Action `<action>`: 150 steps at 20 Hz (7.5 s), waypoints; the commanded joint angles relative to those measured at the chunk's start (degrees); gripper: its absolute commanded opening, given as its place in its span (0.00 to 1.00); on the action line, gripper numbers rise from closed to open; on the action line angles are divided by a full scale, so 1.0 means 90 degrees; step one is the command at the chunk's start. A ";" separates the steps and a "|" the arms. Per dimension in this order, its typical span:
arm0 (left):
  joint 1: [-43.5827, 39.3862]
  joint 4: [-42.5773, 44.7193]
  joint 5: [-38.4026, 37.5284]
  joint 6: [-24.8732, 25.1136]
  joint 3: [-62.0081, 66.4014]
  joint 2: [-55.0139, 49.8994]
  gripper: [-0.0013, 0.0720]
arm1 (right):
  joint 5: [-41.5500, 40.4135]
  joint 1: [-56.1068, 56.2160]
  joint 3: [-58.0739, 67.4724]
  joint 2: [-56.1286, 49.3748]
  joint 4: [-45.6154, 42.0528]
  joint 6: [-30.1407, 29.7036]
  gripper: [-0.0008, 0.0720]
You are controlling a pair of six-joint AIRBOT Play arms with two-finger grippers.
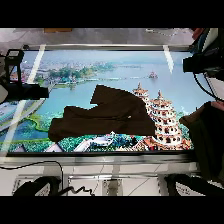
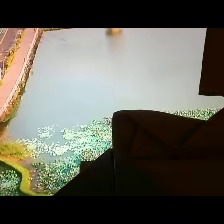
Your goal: Fold the clothes and pants, and hang the long-sleeved shirts on hangers.
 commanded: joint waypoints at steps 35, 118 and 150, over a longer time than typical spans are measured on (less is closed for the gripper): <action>0.0000 0.0000 0.0005 0.0002 -0.0002 -0.0007 0.03 | -0.4160 -0.2069 -0.8162 -0.0228 0.5537 -0.3684 0.54; 0.3191 -0.5071 0.0709 0.4340 0.1037 0.2807 0.03 | -0.3602 -0.2055 -0.3874 0.5056 0.4707 -0.3118 0.03; 0.2040 -0.3713 0.1241 0.4337 -0.0406 -0.1642 0.97 | 0.0935 -0.4233 -0.5005 -0.1608 0.4495 -0.2484 0.13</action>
